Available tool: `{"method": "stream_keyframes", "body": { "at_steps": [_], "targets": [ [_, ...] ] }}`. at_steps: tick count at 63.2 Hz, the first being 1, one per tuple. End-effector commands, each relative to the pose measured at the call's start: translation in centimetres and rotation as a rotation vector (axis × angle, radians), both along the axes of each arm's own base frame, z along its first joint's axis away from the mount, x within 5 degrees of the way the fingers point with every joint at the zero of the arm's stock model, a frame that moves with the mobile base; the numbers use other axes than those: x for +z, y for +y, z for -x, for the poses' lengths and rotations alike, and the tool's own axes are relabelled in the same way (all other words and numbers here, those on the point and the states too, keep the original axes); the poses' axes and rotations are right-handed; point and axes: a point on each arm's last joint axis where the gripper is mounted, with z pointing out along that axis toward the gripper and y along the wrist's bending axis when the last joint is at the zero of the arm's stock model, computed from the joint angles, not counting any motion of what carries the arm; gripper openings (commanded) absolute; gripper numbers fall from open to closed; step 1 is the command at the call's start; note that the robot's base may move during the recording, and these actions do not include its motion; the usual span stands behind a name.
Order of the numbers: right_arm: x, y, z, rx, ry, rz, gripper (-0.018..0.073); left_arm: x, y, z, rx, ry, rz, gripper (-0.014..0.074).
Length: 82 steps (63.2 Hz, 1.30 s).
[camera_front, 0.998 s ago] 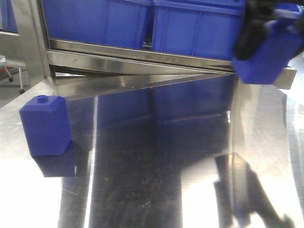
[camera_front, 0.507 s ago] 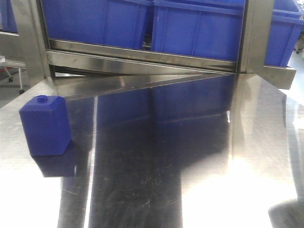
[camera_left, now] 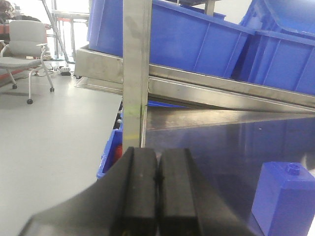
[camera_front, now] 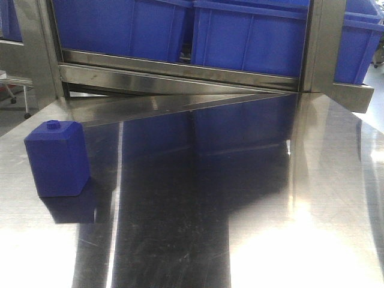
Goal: Pick and sort blue part to right shelf
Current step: 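Move the left gripper above the remaining blue part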
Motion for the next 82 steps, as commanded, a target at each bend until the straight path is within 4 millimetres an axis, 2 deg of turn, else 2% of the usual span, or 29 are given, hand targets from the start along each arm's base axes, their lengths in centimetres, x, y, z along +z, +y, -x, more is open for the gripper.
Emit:
{"method": "stream_keyframes", "body": {
  "at_steps": [1, 54, 59, 67, 73, 82],
  "targets": [
    [1.7, -0.1, 0.1, -0.007, -0.108, -0.007, 0.0465, 0.2, 0.0, 0.1, -0.001, -0.082, 0.015, 0.0133],
    [1.7, -0.1, 0.1, -0.007, -0.107, -0.006, 0.0465, 0.3, 0.0, 0.1, -0.003, -0.09, 0.027, 0.0133],
    [1.7, -0.1, 0.1, -0.007, -0.107, -0.006, 0.0465, 1.2, 0.0, 0.1, -0.012, -0.093, 0.028, 0.0133],
    [1.7, -0.1, 0.1, -0.007, -0.105, -0.006, 0.0465, 4.2, -0.2, -0.6, -0.034, -0.083, 0.026, 0.0133],
    [1.7, -0.1, 0.1, -0.007, -0.105, -0.006, 0.0465, 6.8, -0.6, -2.0, -0.061, -0.048, 0.036, 0.0133],
    [1.7, -0.1, 0.1, -0.007, -0.105, -0.006, 0.0465, 9.3, -1.6, -4.7, -0.127, 0.035, 0.092, 0.0133]
  ]
}}
